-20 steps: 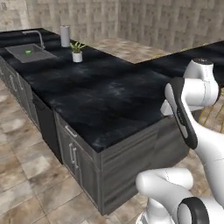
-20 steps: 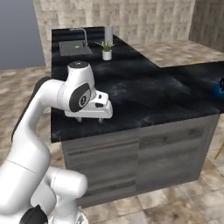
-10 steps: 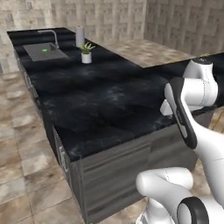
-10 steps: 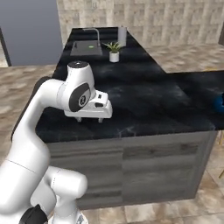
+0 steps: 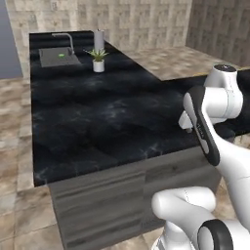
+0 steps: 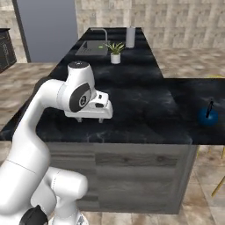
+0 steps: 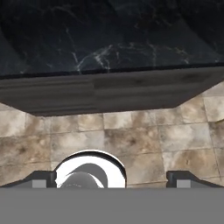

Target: Pick the kettle and cup and place them in the sink. Then turn on the water.

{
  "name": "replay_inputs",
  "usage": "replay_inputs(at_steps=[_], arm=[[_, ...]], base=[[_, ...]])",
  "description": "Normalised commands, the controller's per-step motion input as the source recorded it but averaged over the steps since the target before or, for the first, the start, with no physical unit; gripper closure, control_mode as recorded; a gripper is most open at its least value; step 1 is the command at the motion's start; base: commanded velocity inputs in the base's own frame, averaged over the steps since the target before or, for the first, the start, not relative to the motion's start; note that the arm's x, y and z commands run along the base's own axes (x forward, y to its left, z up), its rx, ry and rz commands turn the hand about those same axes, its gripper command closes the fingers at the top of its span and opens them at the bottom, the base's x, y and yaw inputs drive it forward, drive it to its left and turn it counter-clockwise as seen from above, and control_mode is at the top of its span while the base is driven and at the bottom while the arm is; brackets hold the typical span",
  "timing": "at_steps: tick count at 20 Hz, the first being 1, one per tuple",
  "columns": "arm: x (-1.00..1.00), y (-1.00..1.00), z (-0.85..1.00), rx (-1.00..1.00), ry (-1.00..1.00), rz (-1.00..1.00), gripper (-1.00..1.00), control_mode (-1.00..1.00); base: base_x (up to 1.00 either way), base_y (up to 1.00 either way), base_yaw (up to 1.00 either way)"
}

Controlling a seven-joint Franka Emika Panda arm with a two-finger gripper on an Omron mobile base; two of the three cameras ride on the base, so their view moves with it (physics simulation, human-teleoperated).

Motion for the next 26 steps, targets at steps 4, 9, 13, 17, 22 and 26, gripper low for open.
replay_inputs(at_steps=[4,9,13,17,22,26], arm=[[0.0,0.0,0.0,0.0,0.0,0.0,-1.0,1.0],[0.0,0.0,0.0,0.0,0.0,0.0,-1.0,1.0],[0.0,0.0,0.0,0.0,0.0,0.0,-1.0,1.0],[0.0,0.0,0.0,0.0,0.0,0.0,-1.0,1.0],[0.0,0.0,0.0,0.0,0.0,0.0,-1.0,1.0],[0.0,0.0,0.0,0.0,0.0,0.0,-1.0,1.0]], base=[[0.09,-0.76,0.22],[0.1,-0.73,0.18],[0.23,-0.61,0.14],[0.28,-0.74,0.19],[0.36,-0.64,0.2],[0.51,-0.19,0.06]])
